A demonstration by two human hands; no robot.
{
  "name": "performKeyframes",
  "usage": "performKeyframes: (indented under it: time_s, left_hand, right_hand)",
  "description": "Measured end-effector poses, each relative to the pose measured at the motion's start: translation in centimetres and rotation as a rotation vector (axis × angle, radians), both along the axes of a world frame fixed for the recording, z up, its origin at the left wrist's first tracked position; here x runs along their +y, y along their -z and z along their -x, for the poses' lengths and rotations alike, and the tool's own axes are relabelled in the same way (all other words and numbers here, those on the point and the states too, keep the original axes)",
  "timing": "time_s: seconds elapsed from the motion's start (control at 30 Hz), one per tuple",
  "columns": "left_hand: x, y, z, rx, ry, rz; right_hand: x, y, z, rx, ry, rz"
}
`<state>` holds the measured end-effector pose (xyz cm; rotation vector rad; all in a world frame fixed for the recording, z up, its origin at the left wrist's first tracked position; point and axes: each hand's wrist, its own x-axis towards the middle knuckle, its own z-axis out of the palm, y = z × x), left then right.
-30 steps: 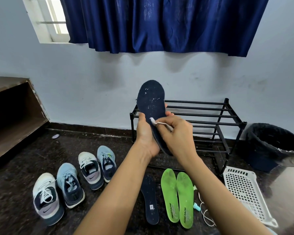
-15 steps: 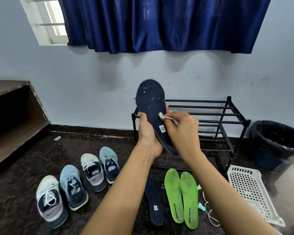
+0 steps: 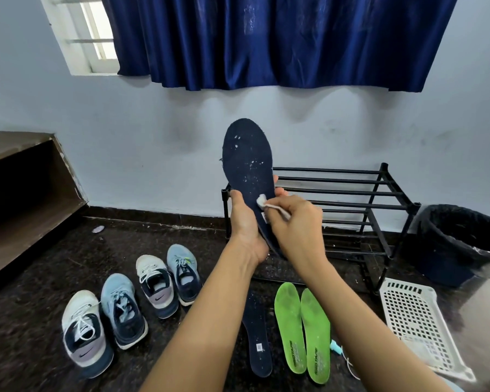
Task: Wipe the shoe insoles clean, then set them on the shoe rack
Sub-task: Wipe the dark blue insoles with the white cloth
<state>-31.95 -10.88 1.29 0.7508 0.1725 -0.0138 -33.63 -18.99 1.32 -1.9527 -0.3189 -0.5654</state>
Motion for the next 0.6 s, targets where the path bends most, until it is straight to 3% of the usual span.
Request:
performKeyframes:
  time_s: [0.13, 0.3, 0.5, 0.6]
  left_hand:
    - [0.4, 0.1, 0.1, -0.006, -0.012, 0.017]
    - [-0.7, -0.1, 0.3, 0.031, 0.009, -0.031]
    - [-1.0, -0.1, 0.3, 0.007, 0.012, 0.024]
    - [-1.2, -0.4, 0.5, 0.011, 0.039, 0.020]
  right_hand:
    - [0.4, 0.2, 0.5, -0.023, -0.095, 0.073]
    - [-0.7, -0.3, -0.6, -0.089, 0.126, 0.092]
    - [-1.1, -0.6, 0.8, 0.002, -0.117, 0.071]
    - [-1.9, -0.7, -0.1, -0.094, 0.046, 0.102]
